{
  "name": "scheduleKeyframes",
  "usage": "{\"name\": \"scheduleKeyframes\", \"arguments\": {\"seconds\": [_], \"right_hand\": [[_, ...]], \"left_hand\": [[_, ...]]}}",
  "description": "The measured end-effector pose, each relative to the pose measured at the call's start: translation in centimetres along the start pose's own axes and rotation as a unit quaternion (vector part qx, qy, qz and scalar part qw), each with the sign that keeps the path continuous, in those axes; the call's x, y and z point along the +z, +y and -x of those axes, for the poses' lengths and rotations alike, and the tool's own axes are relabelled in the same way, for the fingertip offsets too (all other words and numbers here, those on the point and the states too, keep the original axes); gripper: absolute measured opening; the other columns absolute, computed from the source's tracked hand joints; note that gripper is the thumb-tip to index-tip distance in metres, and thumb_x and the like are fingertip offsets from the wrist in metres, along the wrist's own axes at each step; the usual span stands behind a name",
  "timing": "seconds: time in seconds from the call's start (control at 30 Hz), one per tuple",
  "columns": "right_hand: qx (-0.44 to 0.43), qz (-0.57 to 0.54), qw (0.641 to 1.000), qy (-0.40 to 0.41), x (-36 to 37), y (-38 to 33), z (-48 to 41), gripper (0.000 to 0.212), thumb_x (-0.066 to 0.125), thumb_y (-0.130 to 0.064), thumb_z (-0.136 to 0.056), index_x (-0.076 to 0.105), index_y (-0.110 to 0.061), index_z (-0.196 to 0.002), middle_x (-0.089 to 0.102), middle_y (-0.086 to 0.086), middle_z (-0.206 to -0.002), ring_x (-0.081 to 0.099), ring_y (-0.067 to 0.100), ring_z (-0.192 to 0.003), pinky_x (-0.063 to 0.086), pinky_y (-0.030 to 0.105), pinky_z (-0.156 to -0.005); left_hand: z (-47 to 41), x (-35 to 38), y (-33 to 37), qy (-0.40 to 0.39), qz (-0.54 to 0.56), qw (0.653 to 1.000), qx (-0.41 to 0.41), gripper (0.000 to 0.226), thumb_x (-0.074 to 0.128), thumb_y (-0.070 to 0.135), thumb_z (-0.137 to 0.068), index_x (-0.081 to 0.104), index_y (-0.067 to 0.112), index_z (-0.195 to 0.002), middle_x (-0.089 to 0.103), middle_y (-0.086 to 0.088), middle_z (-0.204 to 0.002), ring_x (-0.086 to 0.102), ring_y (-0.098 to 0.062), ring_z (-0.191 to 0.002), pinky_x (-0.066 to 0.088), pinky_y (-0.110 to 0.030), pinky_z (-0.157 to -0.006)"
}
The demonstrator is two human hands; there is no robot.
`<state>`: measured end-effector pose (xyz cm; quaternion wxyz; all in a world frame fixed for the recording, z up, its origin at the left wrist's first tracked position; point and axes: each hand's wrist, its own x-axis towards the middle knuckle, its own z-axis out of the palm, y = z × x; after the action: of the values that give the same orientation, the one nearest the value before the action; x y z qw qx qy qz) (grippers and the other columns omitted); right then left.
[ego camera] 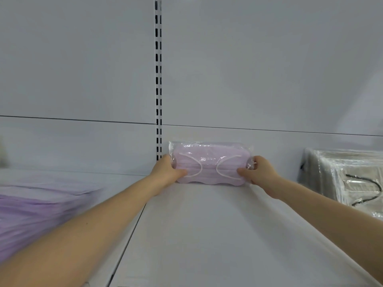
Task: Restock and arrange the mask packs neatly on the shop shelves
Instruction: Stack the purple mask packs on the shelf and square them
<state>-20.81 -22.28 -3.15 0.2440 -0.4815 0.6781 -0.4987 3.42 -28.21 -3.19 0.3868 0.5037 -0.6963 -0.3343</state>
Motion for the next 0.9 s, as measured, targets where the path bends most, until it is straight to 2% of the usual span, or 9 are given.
{"name": "scheduleKeyframes", "arguments": {"seconds": [0.07, 0.17, 0.3, 0.4, 0.5, 0.57, 0.67, 0.73, 0.9], "right_hand": [[0.004, 0.015, 1.000, -0.015, -0.1, 0.2, 0.1, 0.036, 0.069, -0.012, -0.082, 0.045, -0.010, -0.109, 0.051, 0.004, -0.089, 0.047, 0.014, -0.069, 0.042, 0.024, -0.062], [0.012, 0.025, 0.999, -0.027, -0.1, 0.1, 0.4, 0.040, 0.071, -0.016, -0.081, 0.045, -0.009, -0.111, 0.050, 0.001, -0.085, 0.046, 0.012, -0.068, 0.038, 0.022, -0.059], [0.008, 0.053, 0.998, -0.028, 0.1, -0.1, 0.8, 0.036, 0.072, -0.020, -0.080, 0.044, -0.009, -0.099, 0.047, 0.004, -0.088, 0.045, 0.018, -0.075, 0.037, 0.023, -0.059], [0.013, 0.055, 0.998, -0.025, 0.2, -0.4, 0.9, 0.029, 0.071, -0.021, -0.081, 0.044, -0.013, -0.090, 0.046, 0.003, -0.088, 0.045, 0.018, -0.075, 0.040, 0.026, -0.065], [0.020, 0.031, 0.999, -0.027, 0.1, -1.0, 0.9, 0.021, 0.065, -0.019, -0.085, 0.044, -0.014, -0.083, 0.047, 0.006, -0.090, 0.048, 0.021, -0.081, 0.043, 0.033, -0.076], [0.017, 0.045, 0.998, -0.038, 0.1, -1.1, 1.0, 0.021, 0.065, -0.019, -0.086, 0.049, -0.009, -0.095, 0.049, 0.007, -0.094, 0.049, 0.022, -0.086, 0.045, 0.035, -0.080], [0.024, 0.056, 0.997, -0.050, 0.2, -1.2, 1.4, 0.030, 0.065, -0.018, -0.085, 0.048, -0.005, -0.106, 0.050, 0.010, -0.097, 0.049, 0.023, -0.082, 0.044, 0.034, -0.074], [0.032, 0.056, 0.997, -0.052, 0.1, -1.4, 1.7, 0.031, 0.066, -0.018, -0.085, 0.048, -0.005, -0.106, 0.050, 0.010, -0.098, 0.048, 0.023, -0.081, 0.043, 0.031, -0.069], [0.018, 0.113, 0.993, -0.011, -0.7, -2.3, 2.4, 0.051, 0.065, -0.021, -0.086, 0.041, 0.001, -0.125, 0.048, 0.009, -0.109, 0.047, 0.022, -0.091, 0.040, 0.026, -0.067]], "left_hand": [[0.2, 0.0, 0.1, -0.008, -0.012, 1.000, 0.000, 0.025, 0.070, 0.019, -0.077, 0.048, 0.009, -0.083, 0.049, -0.005, -0.081, 0.047, -0.020, -0.072, 0.043, -0.033, -0.068], [0.4, 0.0, 0.1, -0.011, -0.036, 0.999, -0.004, 0.043, 0.071, 0.025, -0.074, 0.056, 0.001, -0.107, 0.062, -0.015, -0.101, 0.057, -0.025, -0.086, 0.047, -0.035, -0.077], [0.5, 0.2, 0.0, -0.010, -0.038, 0.999, -0.002, 0.037, 0.069, 0.018, -0.079, 0.056, 0.001, -0.110, 0.063, -0.016, -0.107, 0.057, -0.024, -0.088, 0.045, -0.030, -0.075], [0.6, 0.2, 0.2, -0.011, -0.039, 0.999, 0.001, 0.035, 0.068, 0.017, -0.080, 0.058, 0.002, -0.109, 0.064, -0.016, -0.106, 0.059, -0.026, -0.092, 0.045, -0.031, -0.075], [0.6, 0.0, 0.6, -0.019, -0.045, 0.999, 0.006, 0.019, 0.066, 0.016, -0.081, 0.059, 0.003, -0.092, 0.059, -0.009, -0.083, 0.054, -0.023, -0.076, 0.040, -0.027, -0.064], [0.7, 0.0, 0.6, -0.026, -0.052, 0.998, 0.001, 0.016, 0.066, 0.015, -0.081, 0.053, 0.007, -0.078, 0.048, -0.005, -0.073, 0.045, -0.019, -0.066, 0.035, -0.026, -0.059], [0.7, 0.0, 0.4, -0.038, -0.066, 0.997, -0.004, 0.026, 0.067, 0.016, -0.080, 0.056, 0.001, -0.099, 0.048, -0.007, -0.085, 0.045, -0.020, -0.075, 0.036, -0.027, -0.069], [0.7, -0.1, 0.4, -0.043, -0.071, 0.997, -0.005, 0.029, 0.068, 0.017, -0.079, 0.054, 0.004, -0.100, 0.048, -0.007, -0.089, 0.045, -0.020, -0.079, 0.036, -0.027, -0.071], [1.5, -1.1, 1.3, -0.036, -0.152, 0.988, 0.005, 0.025, 0.065, 0.018, -0.081, 0.042, 0.012, -0.072, 0.043, -0.002, -0.074, 0.046, -0.018, -0.065, 0.033, -0.022, -0.053]]}}
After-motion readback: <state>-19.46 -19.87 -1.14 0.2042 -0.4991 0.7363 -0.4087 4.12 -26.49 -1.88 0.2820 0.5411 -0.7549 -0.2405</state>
